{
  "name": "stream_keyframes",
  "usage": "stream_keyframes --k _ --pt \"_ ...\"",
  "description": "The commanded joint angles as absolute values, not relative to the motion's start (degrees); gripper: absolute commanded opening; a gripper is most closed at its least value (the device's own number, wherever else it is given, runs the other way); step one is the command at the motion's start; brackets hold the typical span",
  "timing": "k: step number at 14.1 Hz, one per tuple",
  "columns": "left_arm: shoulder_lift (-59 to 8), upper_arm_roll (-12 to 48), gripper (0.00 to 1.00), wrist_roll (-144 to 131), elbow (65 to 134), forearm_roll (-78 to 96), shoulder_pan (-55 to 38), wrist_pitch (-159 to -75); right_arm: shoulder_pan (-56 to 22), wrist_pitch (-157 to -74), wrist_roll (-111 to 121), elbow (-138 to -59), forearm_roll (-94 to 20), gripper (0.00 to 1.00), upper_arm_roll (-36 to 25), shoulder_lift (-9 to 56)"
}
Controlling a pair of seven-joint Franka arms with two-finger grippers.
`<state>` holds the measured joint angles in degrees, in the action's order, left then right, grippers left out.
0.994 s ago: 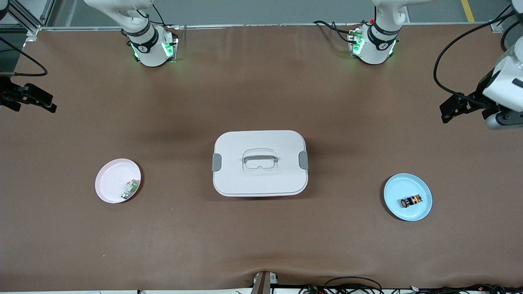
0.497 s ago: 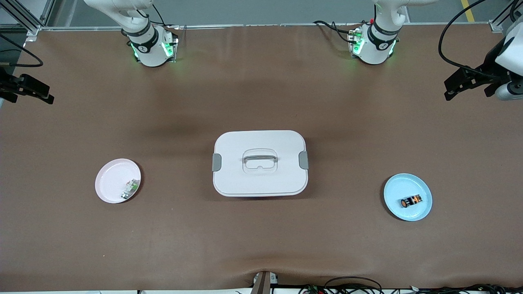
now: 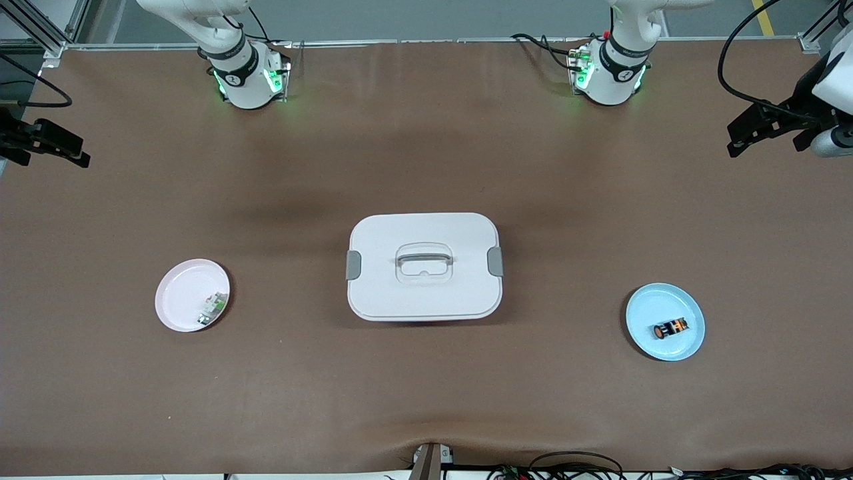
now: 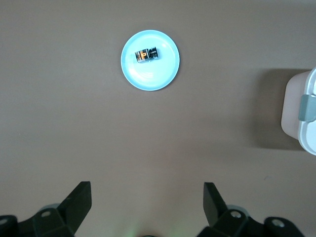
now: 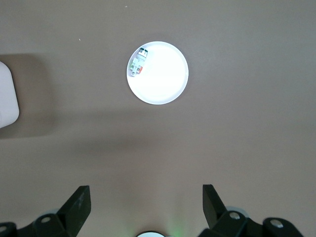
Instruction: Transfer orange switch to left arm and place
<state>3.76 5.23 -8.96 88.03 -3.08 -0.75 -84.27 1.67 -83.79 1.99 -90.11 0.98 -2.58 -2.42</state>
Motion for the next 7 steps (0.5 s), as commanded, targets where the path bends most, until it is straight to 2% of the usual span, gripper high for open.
stream_keyframes --k 1,7 --pt "3.61 4.48 1.00 -8.09 85.61 -2.46 -0.97 -81.75 0.97 -82.79 2.02 -88.68 1.23 1.00 -3.08 -1.93" --pt "3.34 4.40 1.00 -7.91 85.34 -2.20 -0.79 -81.30 1.05 -82.88 1.85 -88.59 1.23 1.00 -3.08 -1.93"
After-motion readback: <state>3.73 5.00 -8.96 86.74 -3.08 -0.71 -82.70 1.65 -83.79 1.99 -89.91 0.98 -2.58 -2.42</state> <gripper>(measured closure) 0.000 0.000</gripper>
